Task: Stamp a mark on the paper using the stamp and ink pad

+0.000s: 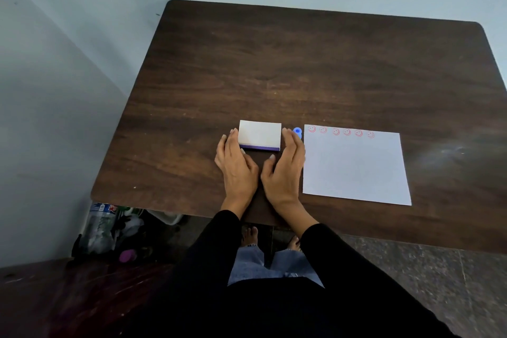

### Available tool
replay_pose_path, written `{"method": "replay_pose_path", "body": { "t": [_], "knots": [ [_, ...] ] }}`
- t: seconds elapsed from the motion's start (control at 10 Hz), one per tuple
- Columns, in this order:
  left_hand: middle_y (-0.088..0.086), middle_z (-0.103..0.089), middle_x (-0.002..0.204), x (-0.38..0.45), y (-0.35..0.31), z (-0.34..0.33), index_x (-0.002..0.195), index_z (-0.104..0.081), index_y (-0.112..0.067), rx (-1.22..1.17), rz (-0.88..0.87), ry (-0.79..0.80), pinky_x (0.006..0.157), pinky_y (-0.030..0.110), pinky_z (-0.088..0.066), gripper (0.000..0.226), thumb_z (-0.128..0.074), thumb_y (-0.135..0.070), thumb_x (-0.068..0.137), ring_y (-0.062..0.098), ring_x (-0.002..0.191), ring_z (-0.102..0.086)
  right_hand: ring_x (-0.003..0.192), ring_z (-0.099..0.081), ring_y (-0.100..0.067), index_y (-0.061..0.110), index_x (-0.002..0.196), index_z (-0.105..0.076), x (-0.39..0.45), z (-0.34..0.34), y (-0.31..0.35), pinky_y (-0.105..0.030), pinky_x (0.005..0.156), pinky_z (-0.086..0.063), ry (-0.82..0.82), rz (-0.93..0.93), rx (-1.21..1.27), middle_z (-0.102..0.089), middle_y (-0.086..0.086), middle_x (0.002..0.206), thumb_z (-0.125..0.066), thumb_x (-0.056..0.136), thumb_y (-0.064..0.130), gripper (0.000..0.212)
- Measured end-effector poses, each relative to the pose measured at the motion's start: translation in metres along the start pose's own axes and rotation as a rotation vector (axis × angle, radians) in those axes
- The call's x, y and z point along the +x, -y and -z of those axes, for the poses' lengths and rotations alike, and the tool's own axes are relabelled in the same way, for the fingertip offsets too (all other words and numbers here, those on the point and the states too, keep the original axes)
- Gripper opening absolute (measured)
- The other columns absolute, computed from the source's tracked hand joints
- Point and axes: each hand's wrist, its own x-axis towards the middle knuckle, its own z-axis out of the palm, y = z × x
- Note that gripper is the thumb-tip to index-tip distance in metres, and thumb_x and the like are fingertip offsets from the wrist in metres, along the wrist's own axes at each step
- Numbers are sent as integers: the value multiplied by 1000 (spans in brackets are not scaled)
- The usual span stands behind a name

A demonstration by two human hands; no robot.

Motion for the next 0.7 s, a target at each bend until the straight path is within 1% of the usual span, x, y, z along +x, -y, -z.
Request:
{"method": "replay_pose_path", "body": {
  "t": [0.1, 0.2, 0.3, 0.4, 0.5, 0.6, 0.7],
  "knots": [
    [15, -49, 138, 0, 1, -2, 135, -41, -1, 19, -3, -7, 111, 47, -21, 52, -42, 0, 84, 30, 136, -35, 129, -41, -28, 6, 134, -38, 14, 6, -3, -35, 102, -32, -116, -12, -106, -44, -17, 140, -54, 78, -1, 58],
    [15, -52, 135, -1, 3, -6, 134, -42, -2, 35, -10, -26, 111, 50, -19, 50, -42, -1, 84, 30, 132, -41, 129, -41, -27, 9, 137, -34, 32, 11, -13, -38, 106, -31, -23, -64, -167, -44, -14, 140, -54, 83, 4, 58],
    [13, -53, 134, -1, 4, -7, 133, -43, -4, 35, -6, -40, 111, 51, -17, 50, -40, -4, 83, 29, 131, -43, 122, -46, -28, 8, 135, -36, 37, 11, -23, -41, 103, -35, 90, -27, -210, -49, -14, 134, -52, 86, 5, 51],
    [13, -53, 134, -1, 5, -8, 133, -43, -5, 47, -16, -47, 111, 51, -17, 50, -40, -4, 83, 28, 130, -44, 117, -49, -30, 6, 132, -40, 36, 9, -28, -43, 100, -40, 111, 1, -226, -52, -16, 130, -50, 88, 2, 46],
    [13, -53, 133, -1, 4, -8, 133, -43, -5, 51, -6, -39, 111, 51, -17, 49, -44, -2, 83, 28, 130, -44, 115, -50, -31, 5, 132, -41, 38, 11, -29, -43, 98, -43, 128, -15, -202, -53, -18, 128, -50, 87, -2, 46],
    [14, -55, 130, -3, 5, -9, 130, -46, -4, 48, -21, -56, 111, 52, -17, 48, -45, 0, 83, 29, 129, -45, 114, -50, -33, 3, 132, -42, 39, 13, -30, -43, 98, -43, 118, 6, -139, -54, -19, 127, -49, 86, -5, 47],
    [13, -53, 133, -3, 2, -6, 131, -45, -4, 74, 10, -64, 111, 53, -18, 48, -46, 0, 83, 29, 131, -44, 122, -47, -31, 6, 132, -41, 36, 19, -30, -40, 101, -40, 93, 21, -187, -48, -17, 135, -54, 83, 1, 51]
  ]
}}
